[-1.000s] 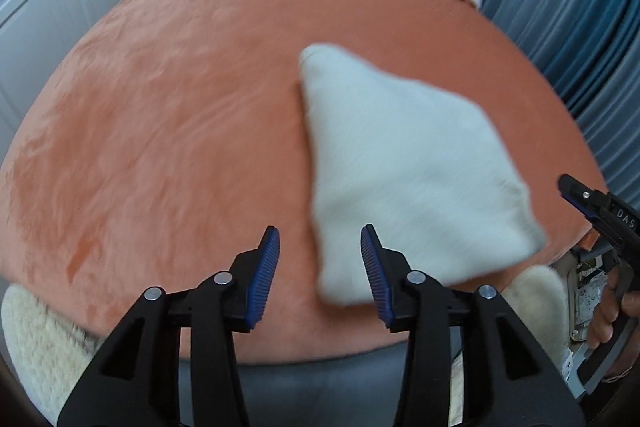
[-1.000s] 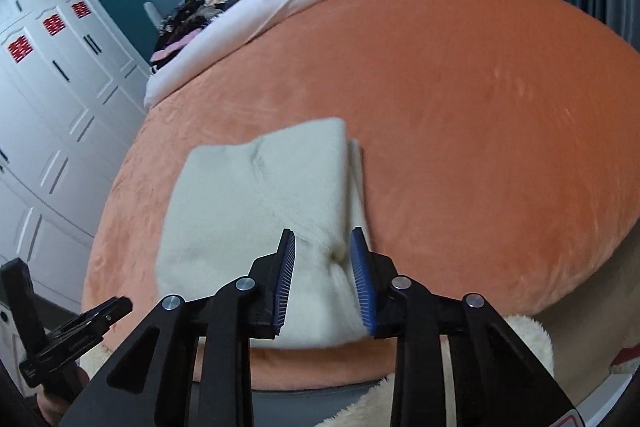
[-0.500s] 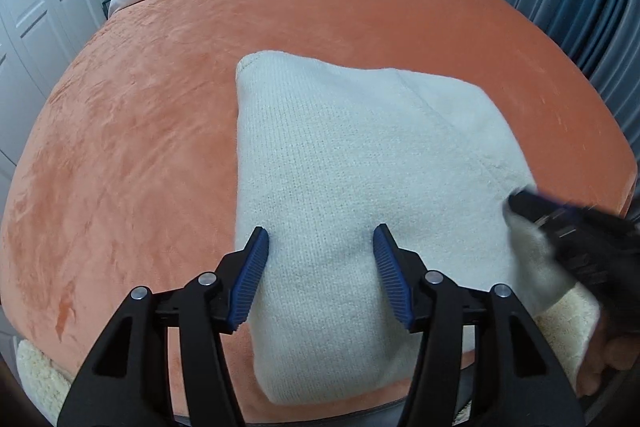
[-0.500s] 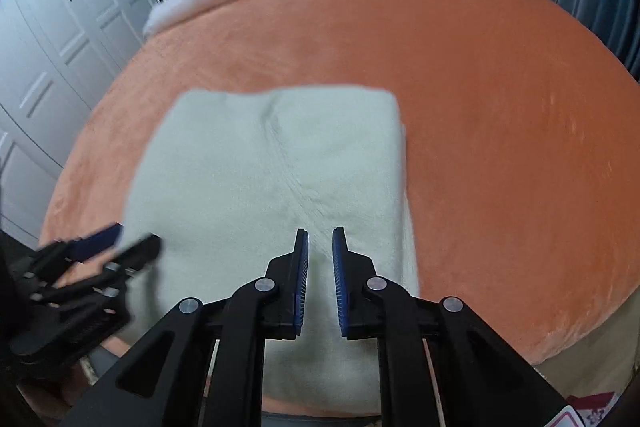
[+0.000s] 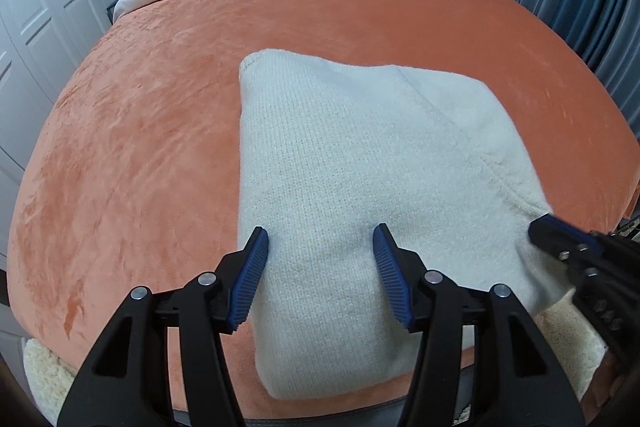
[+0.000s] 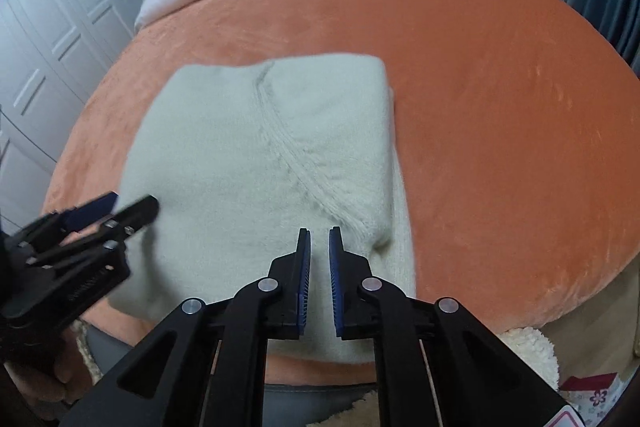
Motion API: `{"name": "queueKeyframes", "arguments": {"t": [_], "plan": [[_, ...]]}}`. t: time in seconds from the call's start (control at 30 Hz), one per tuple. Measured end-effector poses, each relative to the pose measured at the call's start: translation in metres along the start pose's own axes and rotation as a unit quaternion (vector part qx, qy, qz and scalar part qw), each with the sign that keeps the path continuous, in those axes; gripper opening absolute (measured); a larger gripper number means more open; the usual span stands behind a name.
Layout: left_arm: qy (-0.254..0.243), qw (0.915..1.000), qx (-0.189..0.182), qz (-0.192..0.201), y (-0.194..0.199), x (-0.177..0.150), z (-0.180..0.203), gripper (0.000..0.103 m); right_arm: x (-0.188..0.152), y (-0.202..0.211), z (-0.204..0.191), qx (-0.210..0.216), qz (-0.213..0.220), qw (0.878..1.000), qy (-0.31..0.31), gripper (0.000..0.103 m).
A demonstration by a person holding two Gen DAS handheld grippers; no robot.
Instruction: Fold small clothes
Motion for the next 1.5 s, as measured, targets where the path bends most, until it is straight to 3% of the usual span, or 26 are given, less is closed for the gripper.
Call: {"name": "queueKeyframes", "arguments": {"t": [0.1,0.2,0.27,0.3,0.33,0.37,0.43,0.5,0.57,0.6,0.63,0.73,0.8,0.83,0.9,0.93,1.07,1.17,1.33,1.4,1.43,1.5], "plan": [[0.004,1.0,-0.001,-0.001,0.003,-0.003,0.0,0.052,-0.024,-0.027,0.005,-0.015,-0.044,0.999,0.006,0.007],[-0.003,1.0,-0.004,0.0,0.011,-0.009,0.001,0.053,-0.031,-0.013,0.008,0.01,-0.033,0.999,-0.018,0.006],[0.003,0.9998,-0.019,-0.006,0.016,-0.014,-0.001,0.053,-0.024,0.008,0.013,0.028,0.002,0.999,-0.044,0.014],[0.009,0.9996,-0.025,-0.01,0.017,-0.016,-0.002,0.054,-0.019,0.016,0.018,0.029,0.018,0.998,-0.057,0.027],[0.015,0.9994,-0.027,-0.013,0.017,-0.017,-0.002,0.054,-0.011,0.017,0.02,0.024,0.029,0.997,-0.062,0.048],[0.016,0.9994,-0.027,-0.014,0.015,-0.018,-0.002,0.055,-0.004,0.016,0.025,0.014,0.036,0.997,-0.063,0.053],[0.009,0.9997,-0.019,-0.013,0.012,-0.018,0.0,0.057,0.009,0.005,0.029,-0.008,0.04,0.997,-0.061,0.053],[0.009,0.9998,-0.015,-0.012,0.012,-0.018,0.002,0.058,0.016,-0.023,0.032,-0.003,0.01,0.998,-0.058,0.054],[0.008,0.9998,-0.013,-0.013,0.011,-0.019,0.003,0.058,0.018,-0.047,0.036,0.02,-0.023,0.998,-0.061,0.047],[0.008,0.9998,-0.012,-0.014,0.011,-0.018,0.003,0.058,0.024,-0.04,0.035,0.022,-0.01,0.998,-0.059,0.036],[0.009,0.9998,-0.012,-0.014,0.013,-0.018,0.002,0.058,0.035,-0.029,0.034,0.028,0.008,0.998,-0.05,0.013],[0.017,0.9997,-0.016,-0.004,0.018,-0.013,0.001,0.058,0.059,0.016,0.04,0.039,0.086,0.994,-0.056,0.008],[0.021,0.9996,-0.02,-0.004,0.018,-0.01,0.003,0.062,0.06,0.018,0.052,0.036,0.093,0.992,-0.073,0.008],[0.018,0.9997,-0.017,-0.005,0.015,-0.01,0.005,0.063,0.053,0.004,0.06,0.026,0.074,0.994,-0.076,0.008],[0.011,0.9998,-0.01,-0.015,0.006,-0.012,0.007,0.066,0.029,-0.045,0.069,0.012,-0.009,0.998,-0.063,0.009],[0.008,0.9998,-0.004,-0.015,0.002,-0.014,0.007,0.067,0.021,-0.056,0.072,0.014,-0.019,0.998,-0.064,0.009],[0.012,0.9998,-0.006,-0.014,0.003,-0.017,0.001,0.068,0.038,-0.001,0.072,0.028,0.047,0.994,-0.092,0.01],[0.031,0.9994,-0.007,-0.015,0.004,-0.014,-0.011,0.07,0.045,0.037,0.055,0.022,0.084,0.995,-0.056,0.01],[0.048,0.9981,-0.015,-0.035,-0.006,-0.018,-0.016,0.073,0.003,-0.022,0.037,0.014,-0.006,1.0,-0.017,0.006],[0.038,0.9986,-0.01,-0.035,-0.001,-0.019,-0.013,0.072,0.008,-0.01,0.031,0.0,0.003,1.0,-0.006,0.006],[0.034,0.999,-0.009,-0.029,0.005,-0.019,-0.014,0.071,0.014,0.006,0.027,0.004,0.002,1.0,-0.007,0.011],[0.038,0.9989,-0.011,-0.024,0.014,-0.019,-0.019,0.071,0.035,0.031,0.011,0.045,0.036,0.998,-0.002,0.013]]}}
Point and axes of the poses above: each gripper's, at about its wrist camera, not at the fingertips, and y roughly against the way its jaws point, z to its right, x to its top, the point moved 6 cm from there along -y, roughly the way its jaws point, and after that the axes turned 11 degrees about y, right-handed, at the moved point
